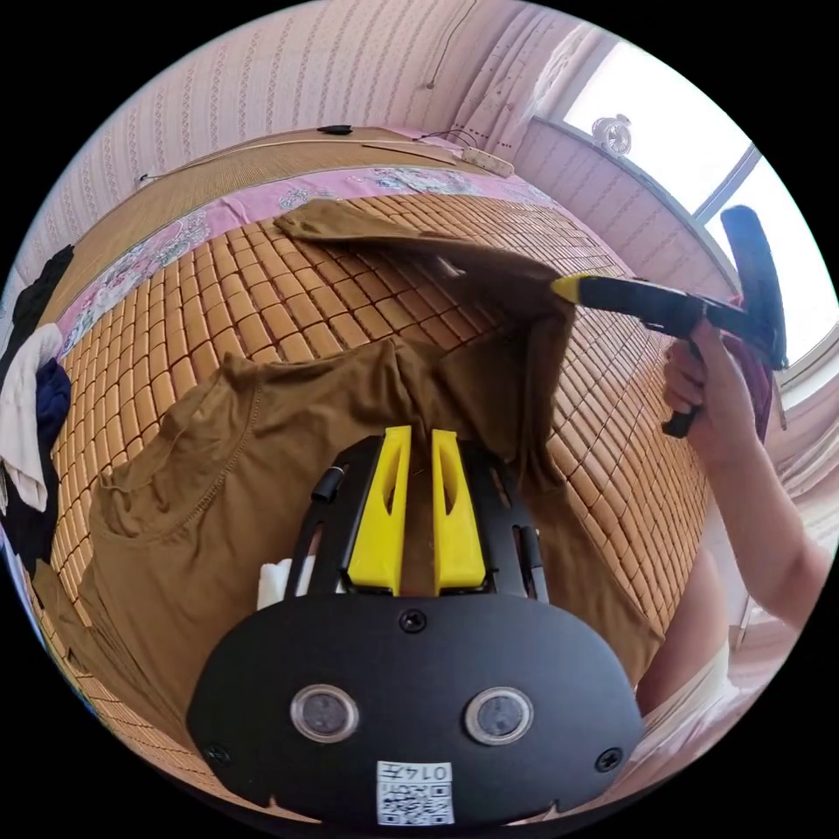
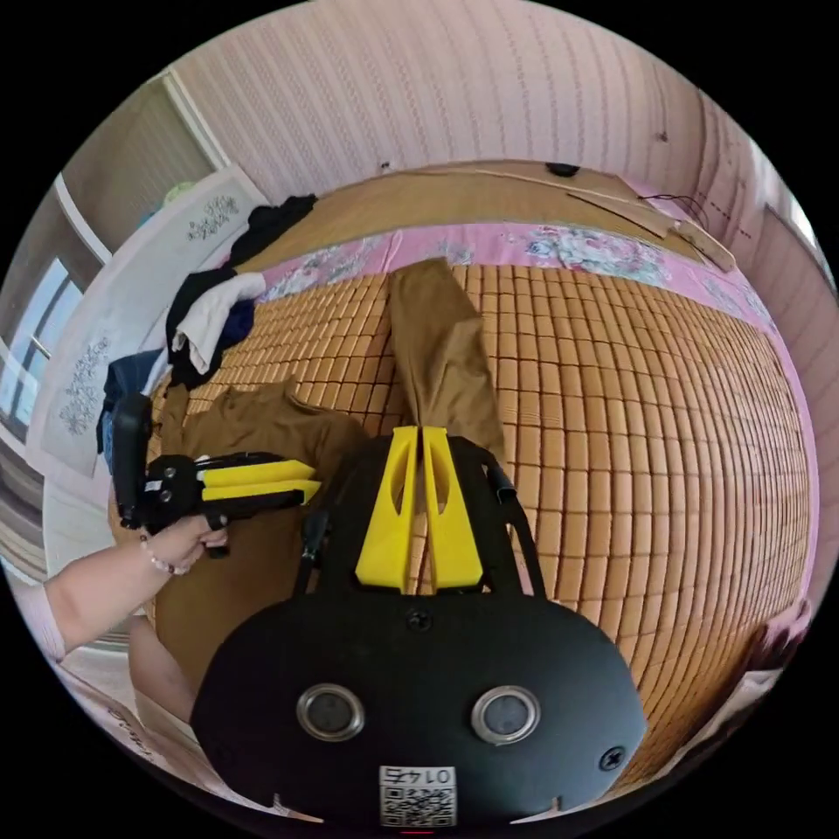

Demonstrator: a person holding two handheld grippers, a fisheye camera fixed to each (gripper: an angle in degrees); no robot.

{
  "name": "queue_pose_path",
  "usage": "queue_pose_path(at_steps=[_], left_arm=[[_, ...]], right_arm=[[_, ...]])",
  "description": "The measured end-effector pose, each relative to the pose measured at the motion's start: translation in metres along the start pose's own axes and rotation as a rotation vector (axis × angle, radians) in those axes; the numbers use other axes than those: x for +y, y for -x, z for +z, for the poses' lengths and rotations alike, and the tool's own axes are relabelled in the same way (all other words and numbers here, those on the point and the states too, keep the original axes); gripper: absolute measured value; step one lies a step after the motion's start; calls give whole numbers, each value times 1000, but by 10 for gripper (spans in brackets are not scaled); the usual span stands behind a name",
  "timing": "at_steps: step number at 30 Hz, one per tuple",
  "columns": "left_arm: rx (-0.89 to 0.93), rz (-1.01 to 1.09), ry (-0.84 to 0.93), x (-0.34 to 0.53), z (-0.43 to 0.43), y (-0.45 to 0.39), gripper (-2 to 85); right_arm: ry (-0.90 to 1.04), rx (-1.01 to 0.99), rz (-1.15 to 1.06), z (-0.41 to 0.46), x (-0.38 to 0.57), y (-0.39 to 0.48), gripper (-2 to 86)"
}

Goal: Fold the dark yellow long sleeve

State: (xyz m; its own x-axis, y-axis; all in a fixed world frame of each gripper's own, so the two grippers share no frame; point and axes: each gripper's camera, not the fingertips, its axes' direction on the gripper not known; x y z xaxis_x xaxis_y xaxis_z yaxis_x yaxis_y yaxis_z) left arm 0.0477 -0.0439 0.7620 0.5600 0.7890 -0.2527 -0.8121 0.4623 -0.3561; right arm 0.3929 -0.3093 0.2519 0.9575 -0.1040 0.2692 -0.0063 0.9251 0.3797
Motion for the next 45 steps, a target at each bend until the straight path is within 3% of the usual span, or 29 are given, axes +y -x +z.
queue_pose_path(at_steps=[2,7,13,15,21,25,27,31,35,38,45], left_arm=[[14,-20,-8,-5,0,-1,49],[-40,46,-6,-21,-7,-26,55],[-112,161,-31,-56,-11,-76,50],[-87,164,21,-69,2,-83,49],[-31,67,80,-84,28,-86,48],[-32,85,72,-91,30,-94,41],[-15,85,70,-94,30,-94,38],[-29,97,82,-104,27,-102,43],[-71,139,63,-117,13,-127,55],[-85,179,40,-127,2,-153,55],[25,308,124,-130,12,-228,59]], right_arm=[[-55,43,127,-46,68,-31,4],[77,209,209,-74,149,-48,23],[-62,147,-107,-89,84,11,57],[-24,59,-186,-69,55,27,75],[246,104,-258,13,7,37,77],[211,178,-280,3,17,29,11],[131,139,-221,-24,25,12,3],[-255,-153,82,-160,97,-78,6],[-452,-43,356,-264,233,-167,19],[-457,143,537,-298,316,-209,42],[-449,200,668,-312,372,-248,77]])
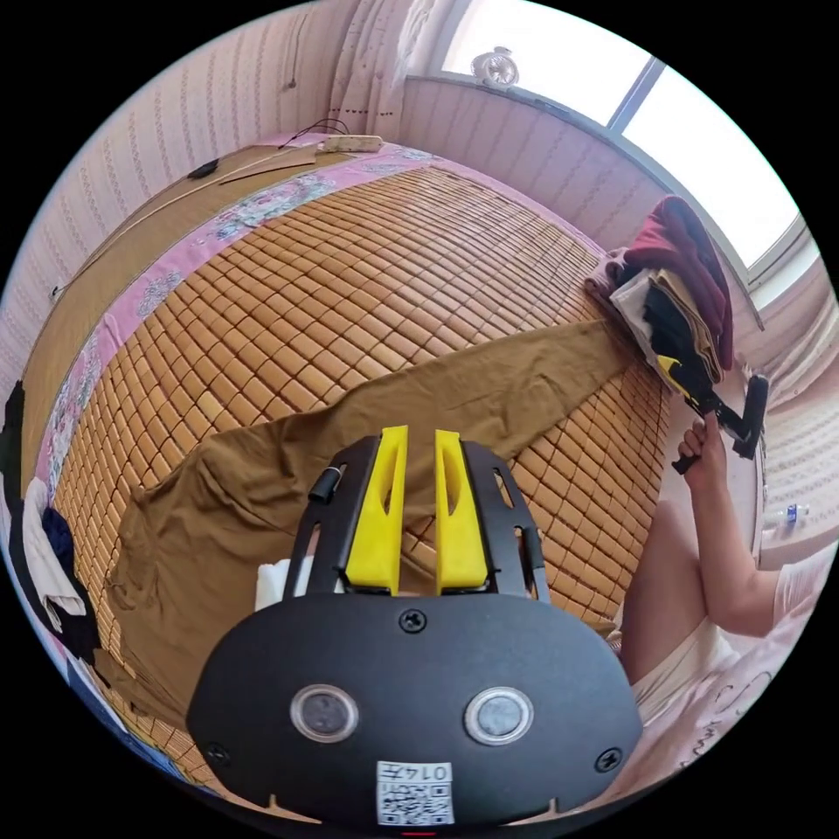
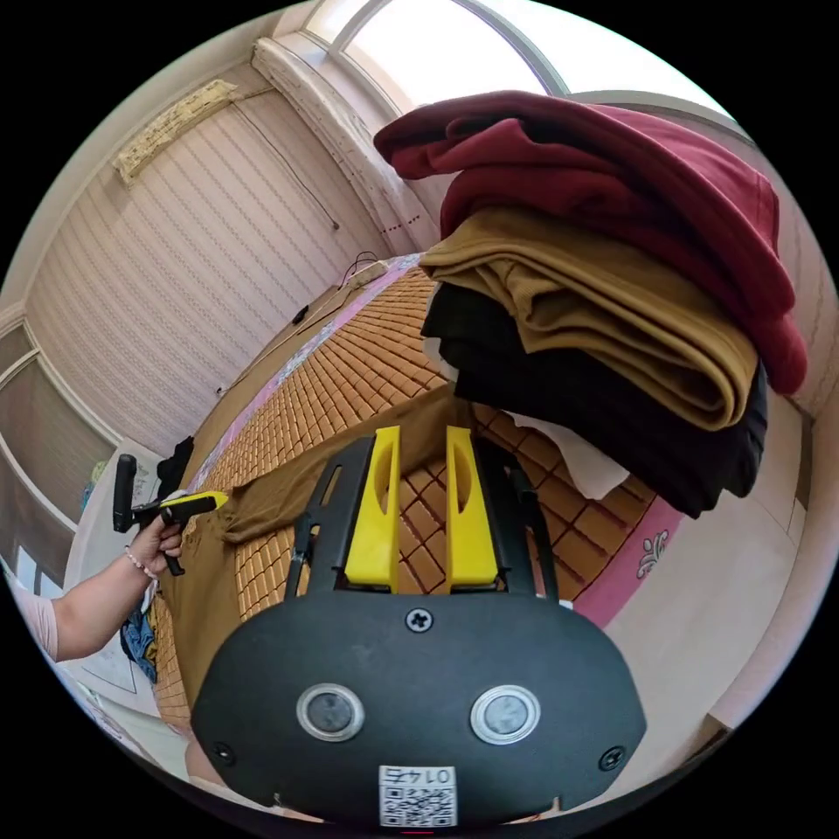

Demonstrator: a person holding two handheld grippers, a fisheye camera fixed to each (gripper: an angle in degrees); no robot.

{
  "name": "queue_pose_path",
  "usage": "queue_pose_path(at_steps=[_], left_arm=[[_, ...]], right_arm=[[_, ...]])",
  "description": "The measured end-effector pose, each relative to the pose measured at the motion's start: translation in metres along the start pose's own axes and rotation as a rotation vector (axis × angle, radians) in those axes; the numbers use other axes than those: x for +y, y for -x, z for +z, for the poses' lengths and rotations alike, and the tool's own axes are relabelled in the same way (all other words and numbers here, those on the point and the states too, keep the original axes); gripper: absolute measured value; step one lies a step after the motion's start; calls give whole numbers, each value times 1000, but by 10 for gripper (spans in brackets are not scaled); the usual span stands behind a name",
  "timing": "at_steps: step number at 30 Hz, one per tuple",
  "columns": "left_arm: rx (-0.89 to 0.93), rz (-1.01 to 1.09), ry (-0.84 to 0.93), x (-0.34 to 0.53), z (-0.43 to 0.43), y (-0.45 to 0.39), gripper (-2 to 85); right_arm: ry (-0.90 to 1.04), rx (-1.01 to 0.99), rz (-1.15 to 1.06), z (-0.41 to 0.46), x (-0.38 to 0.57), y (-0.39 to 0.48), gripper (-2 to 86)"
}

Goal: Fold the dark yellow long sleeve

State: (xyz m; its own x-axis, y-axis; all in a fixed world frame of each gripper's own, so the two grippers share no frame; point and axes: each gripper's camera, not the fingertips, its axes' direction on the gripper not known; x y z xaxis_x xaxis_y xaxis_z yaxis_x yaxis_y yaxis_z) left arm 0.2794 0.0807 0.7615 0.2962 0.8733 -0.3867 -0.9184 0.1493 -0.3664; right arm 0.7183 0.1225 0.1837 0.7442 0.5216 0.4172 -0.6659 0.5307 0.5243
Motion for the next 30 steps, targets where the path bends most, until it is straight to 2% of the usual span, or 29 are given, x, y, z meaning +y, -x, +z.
queue_pose_path(at_steps=[4,8,10,15,19,21,24,27,30], left_arm=[[-15,81,98,-9,28,-37,62],[-42,22,136,-6,41,-46,62],[-30,18,144,-3,41,-50,62],[-13,-4,143,0,32,-50,65],[-119,-143,28,-8,11,-17,61],[-152,-197,40,-14,15,0,61],[-239,-266,56,-20,23,21,62],[-219,-319,102,-17,40,37,61],[-234,-316,75,-13,41,38,58]], right_arm=[[89,61,-107,34,-7,12,55],[223,229,-163,63,-5,15,4],[246,226,-182,66,-6,13,-5],[260,207,-198,67,0,9,-9],[223,337,-195,66,10,11,-9],[209,309,-178,67,13,11,-9],[70,207,-235,62,20,26,-6],[241,328,-267,98,26,37,-4],[221,437,-321,109,38,51,-4]])
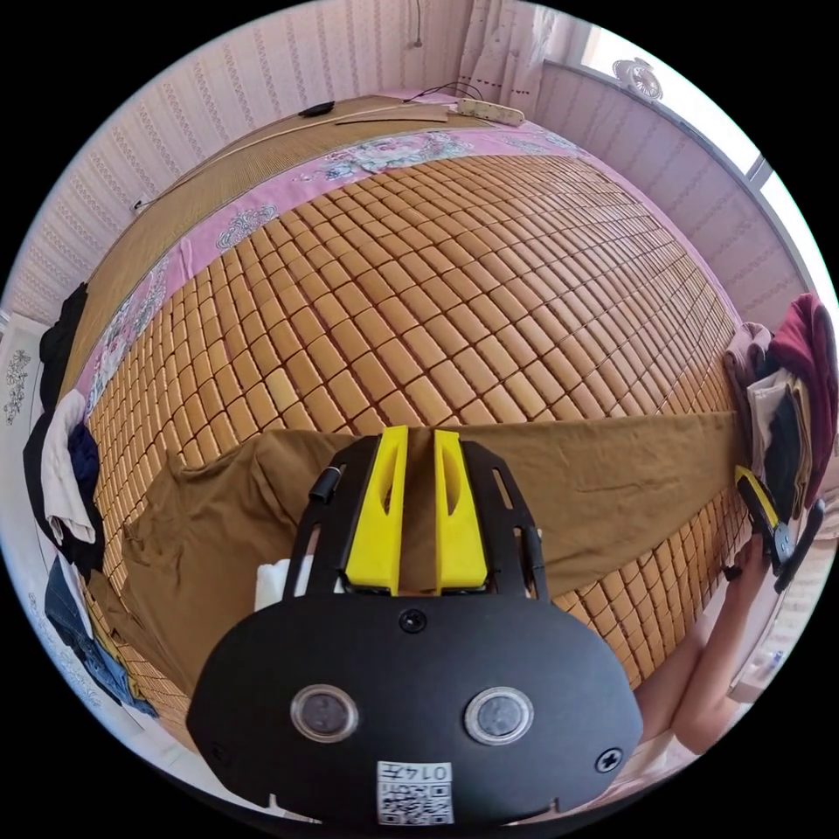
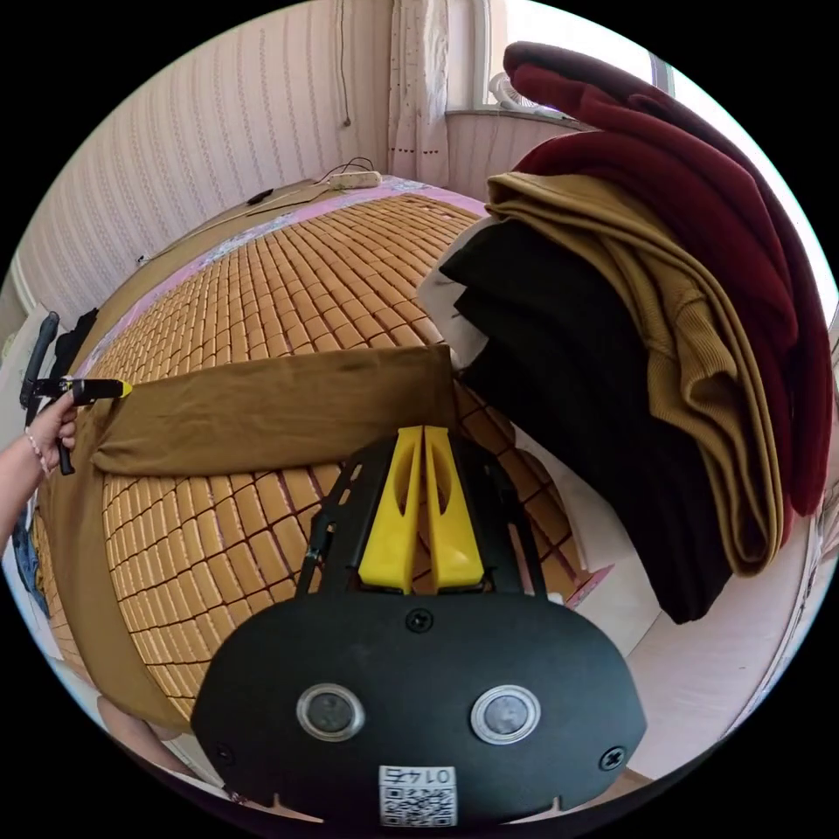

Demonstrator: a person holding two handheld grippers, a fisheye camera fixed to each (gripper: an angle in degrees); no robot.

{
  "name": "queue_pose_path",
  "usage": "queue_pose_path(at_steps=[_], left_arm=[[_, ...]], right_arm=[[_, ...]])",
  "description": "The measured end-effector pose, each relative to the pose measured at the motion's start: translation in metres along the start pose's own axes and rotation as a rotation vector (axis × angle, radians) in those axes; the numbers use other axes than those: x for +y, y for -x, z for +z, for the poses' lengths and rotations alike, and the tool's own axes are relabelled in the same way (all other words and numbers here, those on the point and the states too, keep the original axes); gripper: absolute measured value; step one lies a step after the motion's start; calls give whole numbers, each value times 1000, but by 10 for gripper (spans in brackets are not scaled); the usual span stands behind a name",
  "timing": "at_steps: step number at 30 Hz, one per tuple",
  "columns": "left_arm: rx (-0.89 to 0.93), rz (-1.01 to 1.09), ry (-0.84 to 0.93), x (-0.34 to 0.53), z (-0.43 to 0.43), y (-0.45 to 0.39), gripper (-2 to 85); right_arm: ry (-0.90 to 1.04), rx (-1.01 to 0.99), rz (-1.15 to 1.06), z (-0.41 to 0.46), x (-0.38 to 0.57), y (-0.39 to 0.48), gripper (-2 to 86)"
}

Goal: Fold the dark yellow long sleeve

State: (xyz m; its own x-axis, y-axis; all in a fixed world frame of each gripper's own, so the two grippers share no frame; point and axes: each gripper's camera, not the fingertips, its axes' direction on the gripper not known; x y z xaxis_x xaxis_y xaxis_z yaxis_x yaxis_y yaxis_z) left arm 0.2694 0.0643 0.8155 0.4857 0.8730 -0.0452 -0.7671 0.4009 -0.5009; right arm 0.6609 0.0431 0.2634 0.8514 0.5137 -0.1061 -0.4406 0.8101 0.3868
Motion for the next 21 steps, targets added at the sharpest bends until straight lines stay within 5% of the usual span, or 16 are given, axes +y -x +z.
queue_pose_path(at_steps=[12,21], left_arm=[[225,-9,-132,53,-28,35,63],[182,-11,-159,254,-95,90,62]], right_arm=[[-4,-28,30,35,21,37,-6],[-104,-135,15,42,50,76,-7]])
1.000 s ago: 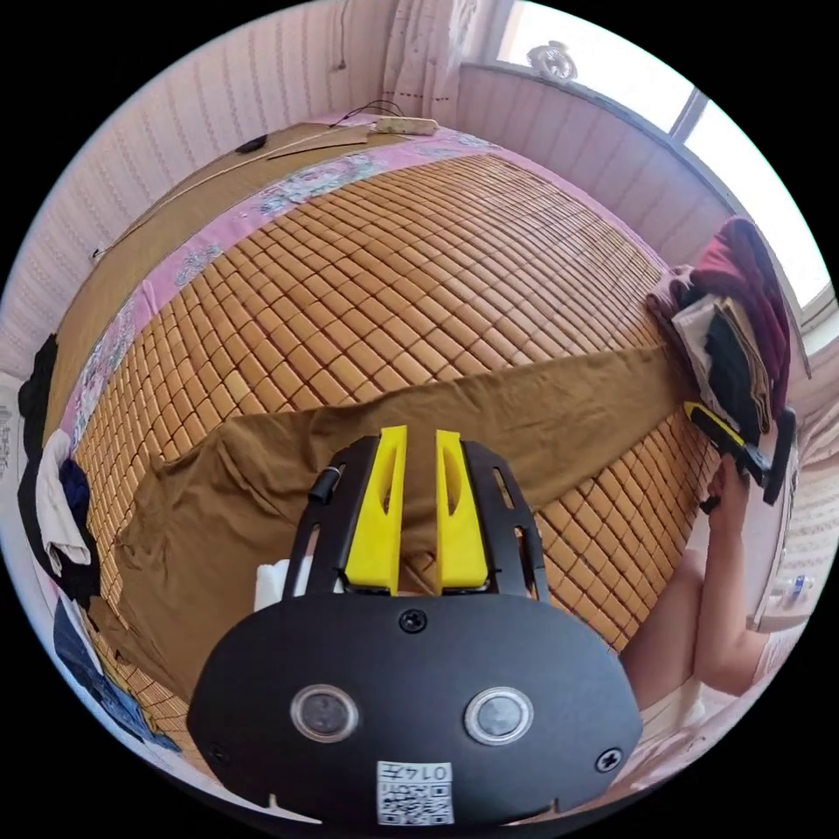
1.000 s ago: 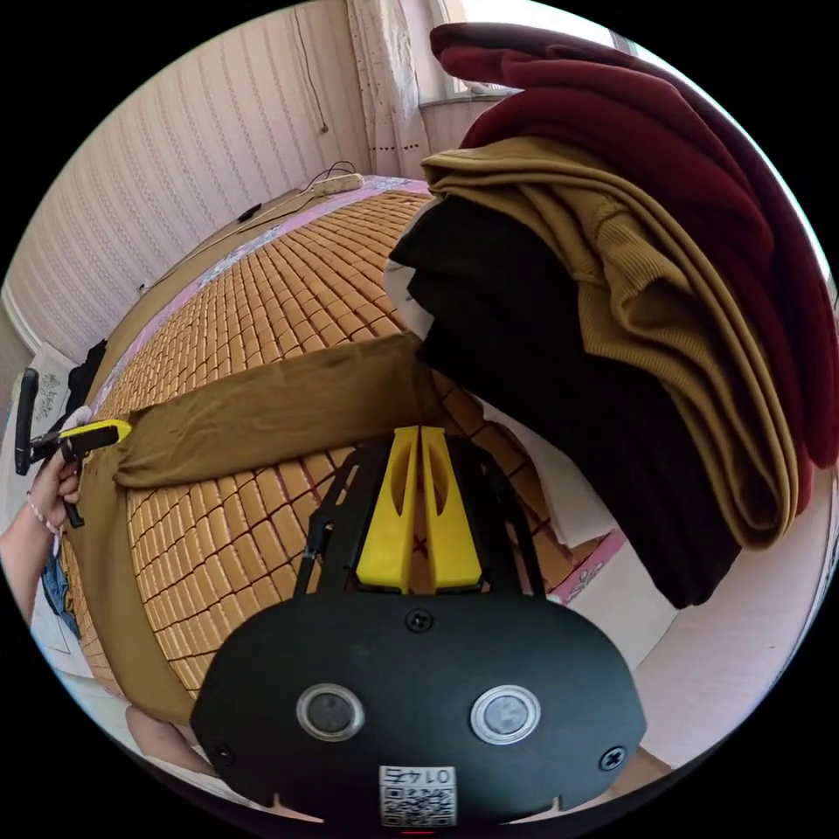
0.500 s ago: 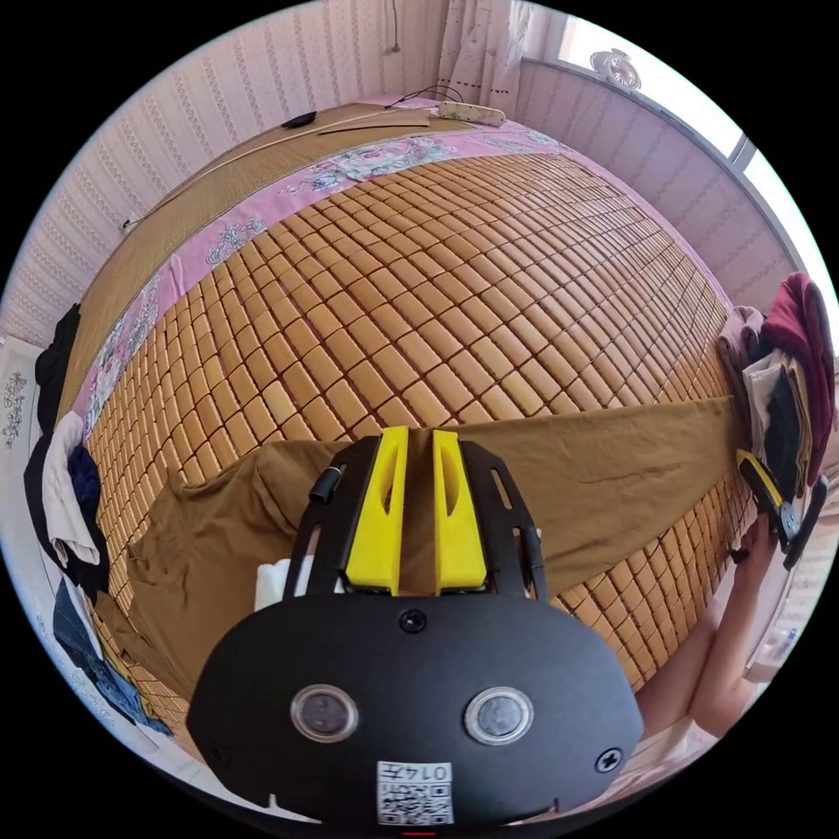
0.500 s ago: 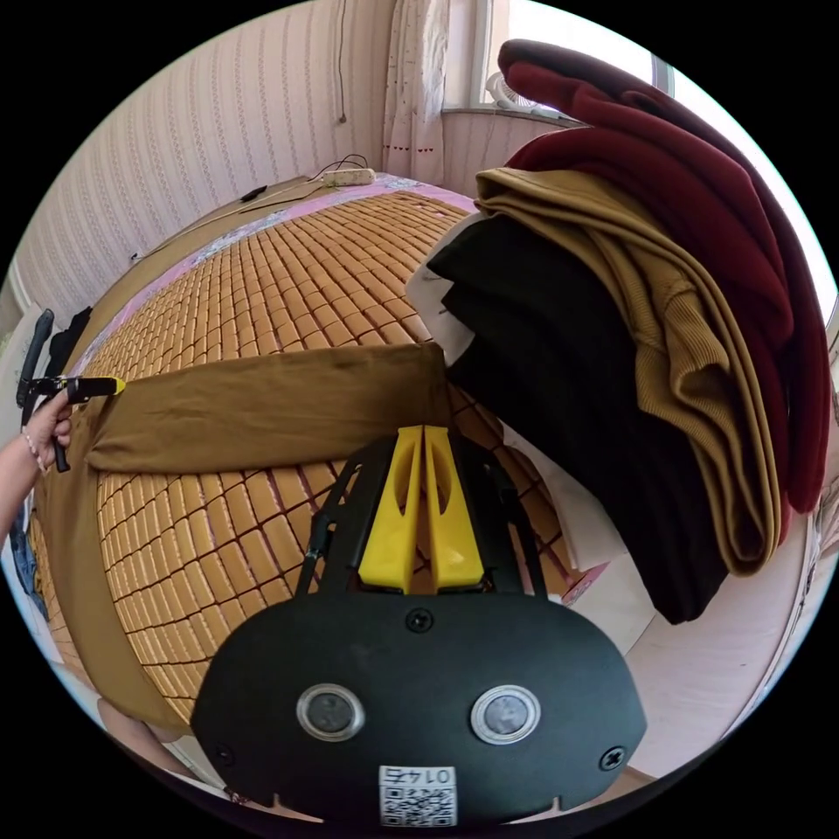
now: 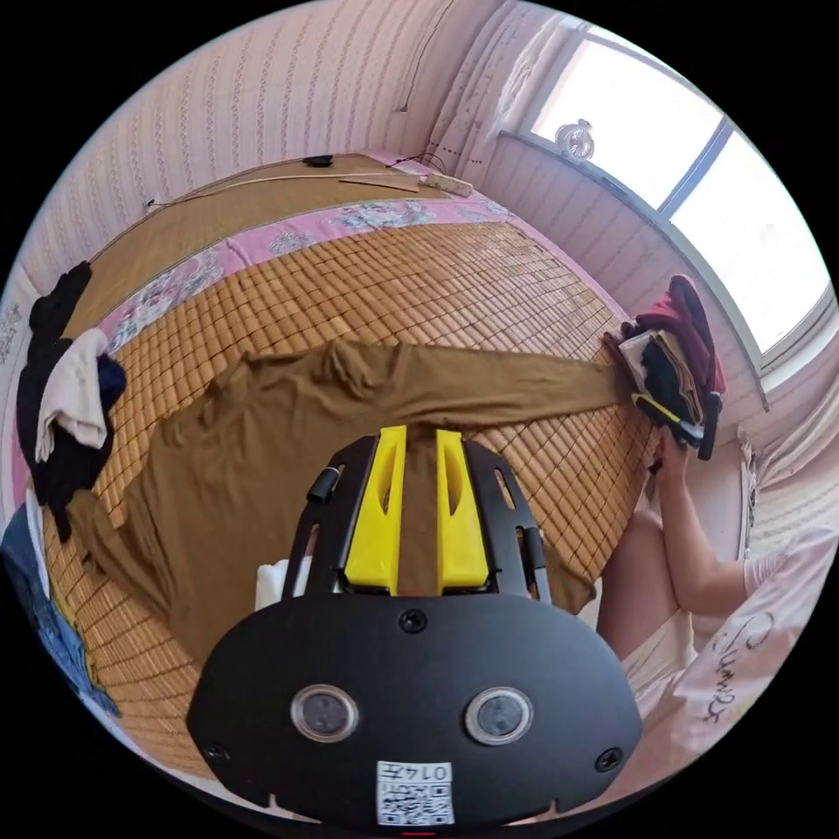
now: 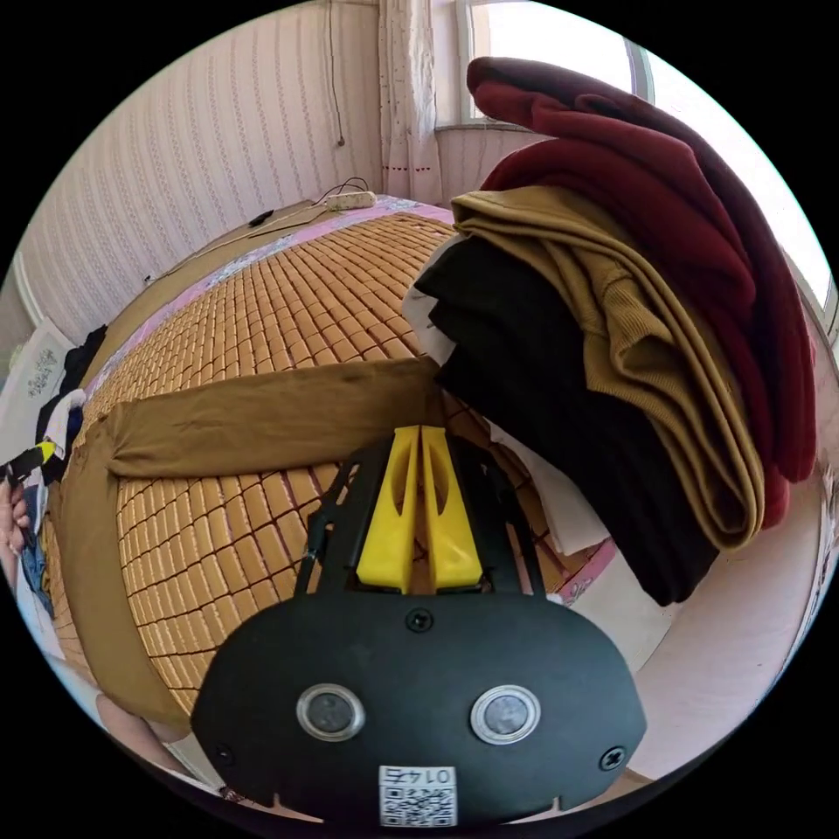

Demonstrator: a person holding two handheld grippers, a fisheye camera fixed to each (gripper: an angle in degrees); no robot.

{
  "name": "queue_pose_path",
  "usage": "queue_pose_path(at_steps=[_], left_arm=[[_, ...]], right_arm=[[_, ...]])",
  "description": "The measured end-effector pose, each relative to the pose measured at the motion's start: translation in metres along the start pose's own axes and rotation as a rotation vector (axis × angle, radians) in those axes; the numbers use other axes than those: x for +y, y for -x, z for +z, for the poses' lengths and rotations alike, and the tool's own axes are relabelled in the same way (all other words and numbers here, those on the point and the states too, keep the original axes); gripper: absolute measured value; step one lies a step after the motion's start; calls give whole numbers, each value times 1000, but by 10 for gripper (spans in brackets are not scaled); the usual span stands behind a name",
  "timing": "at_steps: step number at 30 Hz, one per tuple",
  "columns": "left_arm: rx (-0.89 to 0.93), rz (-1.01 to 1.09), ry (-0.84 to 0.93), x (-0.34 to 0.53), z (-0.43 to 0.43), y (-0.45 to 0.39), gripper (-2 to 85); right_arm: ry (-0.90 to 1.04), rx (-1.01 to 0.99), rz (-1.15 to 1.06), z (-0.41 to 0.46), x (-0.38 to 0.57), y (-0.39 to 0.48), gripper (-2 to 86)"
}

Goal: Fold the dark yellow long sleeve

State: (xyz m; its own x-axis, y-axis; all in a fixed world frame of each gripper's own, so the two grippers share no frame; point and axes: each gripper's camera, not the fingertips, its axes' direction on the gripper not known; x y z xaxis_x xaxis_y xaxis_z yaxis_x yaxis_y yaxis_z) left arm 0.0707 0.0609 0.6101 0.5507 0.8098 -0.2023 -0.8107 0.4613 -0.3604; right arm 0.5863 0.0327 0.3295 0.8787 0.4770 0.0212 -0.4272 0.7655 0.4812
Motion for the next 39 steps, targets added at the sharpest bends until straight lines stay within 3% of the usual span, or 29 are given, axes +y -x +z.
queue_pose_path(at_steps=[4,10,14,16,20,23,27,33,39], left_arm=[[-133,-99,133,131,-21,22,61],[-153,-259,164,253,-31,35,61],[-138,-334,143,296,-19,51,61],[-146,-340,180,311,-6,57,61],[-94,-391,150,342,0,71,60],[-52,-391,32,360,-15,80,61],[-146,-370,-36,376,-22,91,62],[-249,-459,-77,397,-9,116,63],[-212,-512,-74,434,10,137,52]], right_arm=[[28,-189,-203,-5,24,78,-2],[351,-467,-725,-11,120,266,2],[434,-158,-968,11,192,330,-4],[395,-115,-1013,17,205,343,-4],[484,-82,-1069,41,214,371,-5],[555,-196,-1113,40,204,395,-5],[502,-291,-1266,39,189,468,-5],[266,-478,-1443,54,170,676,0],[183,-355,-1545,104,196,876,57]])
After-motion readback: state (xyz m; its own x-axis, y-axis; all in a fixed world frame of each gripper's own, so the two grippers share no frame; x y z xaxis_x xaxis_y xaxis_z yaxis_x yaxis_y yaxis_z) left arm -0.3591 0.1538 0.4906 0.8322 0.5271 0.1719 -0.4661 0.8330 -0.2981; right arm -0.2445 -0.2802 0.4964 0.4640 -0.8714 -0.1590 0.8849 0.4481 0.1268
